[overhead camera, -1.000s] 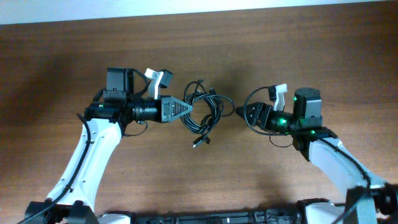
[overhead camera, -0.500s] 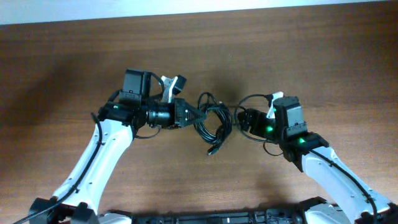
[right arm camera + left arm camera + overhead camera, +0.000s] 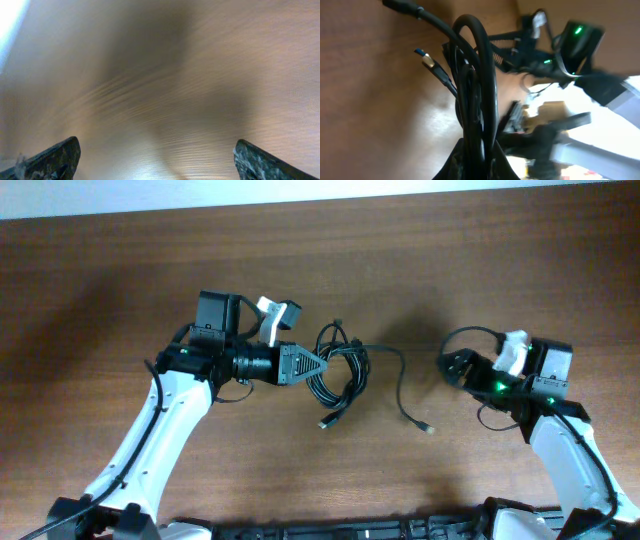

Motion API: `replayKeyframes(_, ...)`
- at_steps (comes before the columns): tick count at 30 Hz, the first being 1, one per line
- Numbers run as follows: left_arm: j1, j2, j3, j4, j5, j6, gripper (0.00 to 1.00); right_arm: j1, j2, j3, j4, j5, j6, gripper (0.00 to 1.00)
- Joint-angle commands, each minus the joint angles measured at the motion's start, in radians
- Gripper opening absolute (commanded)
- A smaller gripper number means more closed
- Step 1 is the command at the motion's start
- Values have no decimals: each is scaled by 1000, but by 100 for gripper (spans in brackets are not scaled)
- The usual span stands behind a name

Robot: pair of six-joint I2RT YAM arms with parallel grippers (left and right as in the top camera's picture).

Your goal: Untangle cables

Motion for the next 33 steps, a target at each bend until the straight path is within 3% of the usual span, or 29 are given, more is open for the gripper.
replayKeyframes(1, -20, -23, 16, 3, 0, 314, 0, 2, 1, -4, 48, -784, -450, 97)
replayKeyframes(4, -75, -23, 16, 3, 136, 441, 0, 48, 1, -4, 67, -818, -525, 98)
replayKeyframes(7, -171, -23, 16, -3, 134, 444, 3, 185, 1, -4, 76, -814, -525, 96)
replayKeyframes(9, -213, -23, 16, -4, 108, 443, 5, 259, 1, -4, 91, -757, -525, 71)
replayKeyframes(10, -226, -23, 16, -4, 87, 443, 3, 296, 1, -4, 97, -704, -523, 44)
replayKeyframes(11, -227, -23, 16, -4, 65, 443, 5, 315, 1, -4, 97, -683, -513, 25)
replayKeyframes(12, -226, -23, 16, -4, 29, 435, 15, 321, 1, -4, 97, -668, -487, 4)
replayKeyframes(15, -226, -23, 16, -4, -77, 342, 40, 320, 1, -4, 97, -620, -409, 4)
replayKeyframes(16, -226, -23, 16, -3, -157, 275, 58, 320, 1, -4, 97, -566, -350, 4)
replayKeyframes(18, -226, -23, 16, 1, -232, 165, 75, 321, 1, -4, 97, -454, -208, 4)
replayKeyframes(19, -226, -23, 16, 16, -232, 108, 90, 321, 1, -4, 98, -407, -134, 4)
replayKeyframes(20, -227, -23, 16, 34, -233, 51, 96, 321, 1, -4, 103, -385, -65, 4)
replayKeyframes(23, -235, -23, 16, 69, -302, -67, 99, 321, 1, -4, 134, -397, 56, 4)
replayKeyframes(27, -235, -23, 16, 69, -411, -158, 100, 321, 1, -4, 184, -483, 64, 4)
replayKeyframes(31, -235, -22, 16, 89, -407, -165, 78, 321, 1, -4, 262, -540, 66, 4)
replayKeyframes(33, -250, -22, 16, 104, -407, -164, 74, 321, 1, -4, 262, -542, 98, 4)
